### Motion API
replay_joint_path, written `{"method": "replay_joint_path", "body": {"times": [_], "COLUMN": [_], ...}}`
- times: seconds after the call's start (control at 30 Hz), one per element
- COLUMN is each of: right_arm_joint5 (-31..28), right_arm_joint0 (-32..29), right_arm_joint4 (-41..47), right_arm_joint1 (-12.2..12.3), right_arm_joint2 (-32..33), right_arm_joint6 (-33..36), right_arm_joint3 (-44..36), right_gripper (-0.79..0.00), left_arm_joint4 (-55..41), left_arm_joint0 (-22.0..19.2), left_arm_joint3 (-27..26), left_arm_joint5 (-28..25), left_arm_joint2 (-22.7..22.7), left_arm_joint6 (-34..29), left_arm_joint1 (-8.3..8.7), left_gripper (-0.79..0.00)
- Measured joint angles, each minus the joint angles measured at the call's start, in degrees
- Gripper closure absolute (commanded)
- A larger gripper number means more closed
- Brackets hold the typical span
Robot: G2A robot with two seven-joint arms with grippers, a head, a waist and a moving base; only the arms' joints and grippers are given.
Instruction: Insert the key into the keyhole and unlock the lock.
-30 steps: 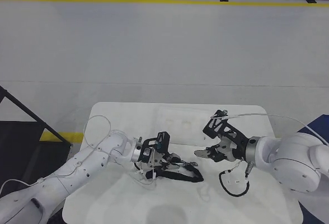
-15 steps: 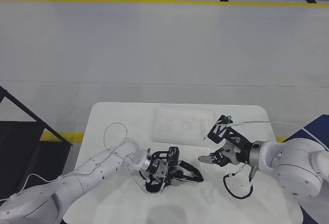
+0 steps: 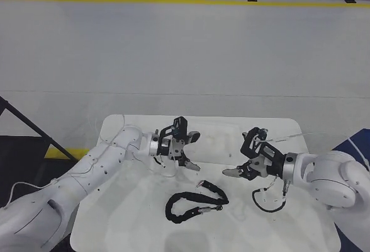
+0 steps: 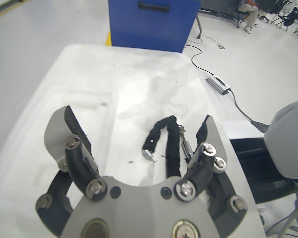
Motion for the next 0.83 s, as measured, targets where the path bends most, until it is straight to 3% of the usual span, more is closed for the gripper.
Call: {"method": "replay_joint_path", "body": {"times": [0.13, 0.37, 0.6, 0.83], "right_arm_joint5": [-6.15, -14.87, -20.38, -20.65], "right_arm_joint0": [2.86, 10.39, 15.89, 16.83], "right_arm_joint4": [-1.31, -4.31, -1.92, -1.94], "right_arm_joint1": [-0.48, -1.51, -2.43, -2.60], "right_arm_joint2": [0.70, 0.37, -1.70, -1.94], "right_arm_joint6": [-6.45, -12.54, -12.65, -12.78], "right_arm_joint3": [5.58, 13.85, 18.91, 19.30], "right_gripper": [-0.785, -0.785, -0.785, -0.785], "left_arm_joint4": [0.48, -1.79, -5.20, -6.12], "left_arm_joint0": [-3.52, -11.07, -17.23, -17.99], "left_arm_joint3": [-0.49, 0.17, 0.15, -0.02], "left_arm_joint5": [0.00, 0.00, 0.00, 0.00], "left_arm_joint2": [-1.44, 2.26, 7.05, 7.88], "left_arm_joint6": [2.94, 6.49, 9.32, 10.30], "left_arm_joint1": [1.95, 4.74, 7.80, 8.27], "left_gripper": [-0.785, -0.785, -0.785, -0.785]}}
